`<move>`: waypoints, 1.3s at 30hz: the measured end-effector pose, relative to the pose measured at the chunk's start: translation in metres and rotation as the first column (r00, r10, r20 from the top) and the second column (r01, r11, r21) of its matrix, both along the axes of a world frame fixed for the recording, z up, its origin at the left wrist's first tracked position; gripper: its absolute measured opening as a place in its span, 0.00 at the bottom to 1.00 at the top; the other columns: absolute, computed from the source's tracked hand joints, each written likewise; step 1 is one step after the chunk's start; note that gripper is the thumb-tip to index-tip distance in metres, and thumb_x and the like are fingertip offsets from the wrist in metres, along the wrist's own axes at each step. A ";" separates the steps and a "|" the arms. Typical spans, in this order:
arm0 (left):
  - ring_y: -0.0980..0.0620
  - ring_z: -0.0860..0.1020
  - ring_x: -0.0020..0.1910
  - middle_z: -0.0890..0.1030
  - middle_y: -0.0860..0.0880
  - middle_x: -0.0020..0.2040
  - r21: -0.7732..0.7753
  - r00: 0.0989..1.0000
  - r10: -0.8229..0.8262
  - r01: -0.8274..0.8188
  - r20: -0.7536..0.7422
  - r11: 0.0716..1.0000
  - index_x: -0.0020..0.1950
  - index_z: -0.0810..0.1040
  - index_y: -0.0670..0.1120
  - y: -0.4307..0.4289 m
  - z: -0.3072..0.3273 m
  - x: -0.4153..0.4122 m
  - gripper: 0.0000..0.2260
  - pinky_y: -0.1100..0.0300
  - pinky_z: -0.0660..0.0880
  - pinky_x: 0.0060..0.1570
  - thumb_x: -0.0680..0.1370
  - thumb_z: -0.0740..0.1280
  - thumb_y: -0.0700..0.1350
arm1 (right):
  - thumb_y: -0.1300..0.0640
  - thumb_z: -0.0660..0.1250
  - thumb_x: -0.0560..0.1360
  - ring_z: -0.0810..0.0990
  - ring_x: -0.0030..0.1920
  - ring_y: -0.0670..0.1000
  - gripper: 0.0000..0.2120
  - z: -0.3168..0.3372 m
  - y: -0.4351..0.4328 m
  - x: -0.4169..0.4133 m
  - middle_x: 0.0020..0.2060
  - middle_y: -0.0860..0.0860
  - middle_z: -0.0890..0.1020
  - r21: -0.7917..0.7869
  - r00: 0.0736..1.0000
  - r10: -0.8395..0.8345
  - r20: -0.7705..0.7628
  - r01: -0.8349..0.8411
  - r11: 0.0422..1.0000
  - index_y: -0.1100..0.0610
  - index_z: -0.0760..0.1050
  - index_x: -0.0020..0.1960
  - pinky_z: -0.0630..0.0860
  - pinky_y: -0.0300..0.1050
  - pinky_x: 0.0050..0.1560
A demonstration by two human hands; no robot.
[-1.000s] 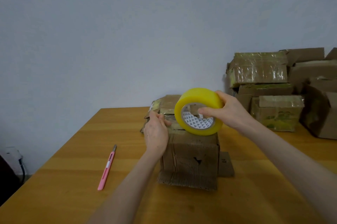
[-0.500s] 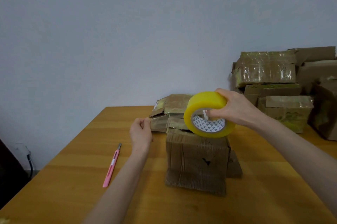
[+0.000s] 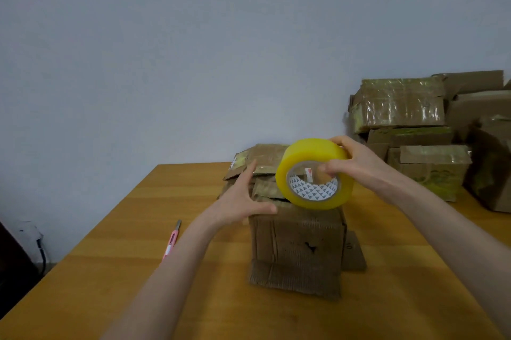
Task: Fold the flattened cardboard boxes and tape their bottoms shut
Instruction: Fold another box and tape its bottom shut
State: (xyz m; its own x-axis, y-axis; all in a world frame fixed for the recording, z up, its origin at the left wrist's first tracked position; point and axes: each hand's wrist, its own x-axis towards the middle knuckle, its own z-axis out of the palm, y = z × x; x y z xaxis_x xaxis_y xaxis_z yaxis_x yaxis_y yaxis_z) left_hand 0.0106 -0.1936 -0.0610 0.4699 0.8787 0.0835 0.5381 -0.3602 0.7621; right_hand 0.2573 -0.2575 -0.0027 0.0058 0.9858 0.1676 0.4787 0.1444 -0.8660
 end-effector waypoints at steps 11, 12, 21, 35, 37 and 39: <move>0.53 0.65 0.68 0.64 0.54 0.70 0.165 0.935 -0.062 0.126 -0.350 0.978 0.77 0.52 0.52 0.011 0.001 -0.006 0.53 0.53 0.65 0.67 0.59 0.75 0.65 | 0.58 0.75 0.66 0.82 0.46 0.48 0.19 -0.002 -0.002 -0.006 0.46 0.47 0.82 0.152 0.982 0.056 -0.183 -0.029 0.988 0.49 0.76 0.54 0.77 0.46 0.49; 0.54 0.65 0.68 0.64 0.54 0.71 0.176 0.935 -0.062 0.131 -0.349 0.976 0.77 0.52 0.53 0.010 0.002 -0.012 0.54 0.53 0.65 0.67 0.58 0.74 0.66 | 0.58 0.75 0.66 0.81 0.46 0.48 0.19 0.000 -0.003 -0.007 0.46 0.47 0.82 0.158 0.983 0.075 -0.166 -0.049 0.986 0.48 0.76 0.55 0.77 0.44 0.48; 0.55 0.64 0.68 0.63 0.53 0.71 0.126 0.919 -0.092 0.151 -0.382 0.981 0.77 0.53 0.54 0.004 0.000 -0.029 0.47 0.53 0.64 0.68 0.66 0.76 0.58 | 0.54 0.75 0.66 0.78 0.48 0.41 0.22 0.010 -0.001 -0.013 0.49 0.42 0.79 0.103 0.995 0.102 -0.024 -0.099 0.990 0.44 0.74 0.57 0.72 0.32 0.40; 0.51 0.56 0.75 0.56 0.47 0.77 0.324 0.942 0.300 -0.241 -0.148 0.915 0.77 0.57 0.47 -0.048 -0.030 0.008 0.24 0.58 0.57 0.71 0.82 0.52 0.54 | 0.49 0.76 0.65 0.78 0.48 0.44 0.23 0.014 -0.002 -0.012 0.50 0.42 0.78 0.100 0.998 0.059 0.026 -0.061 0.993 0.41 0.75 0.59 0.76 0.43 0.47; 0.53 0.70 0.66 0.71 0.46 0.69 0.307 0.931 0.362 -0.328 -0.058 0.893 0.77 0.57 0.45 -0.046 -0.036 0.009 0.22 0.67 0.66 0.59 0.83 0.52 0.49 | 0.49 0.76 0.65 0.78 0.47 0.44 0.23 0.011 -0.002 -0.011 0.49 0.43 0.78 0.115 0.999 0.033 -0.007 -0.032 0.993 0.42 0.75 0.58 0.75 0.41 0.45; 0.63 0.74 0.47 0.77 0.55 0.51 0.188 0.932 0.363 -0.353 -0.017 0.916 0.77 0.56 0.45 -0.047 -0.034 0.005 0.23 0.73 0.67 0.42 0.83 0.52 0.49 | 0.49 0.76 0.65 0.78 0.47 0.45 0.23 0.005 -0.003 -0.009 0.49 0.44 0.78 0.124 0.999 -0.004 -0.045 0.010 0.992 0.46 0.75 0.58 0.74 0.41 0.42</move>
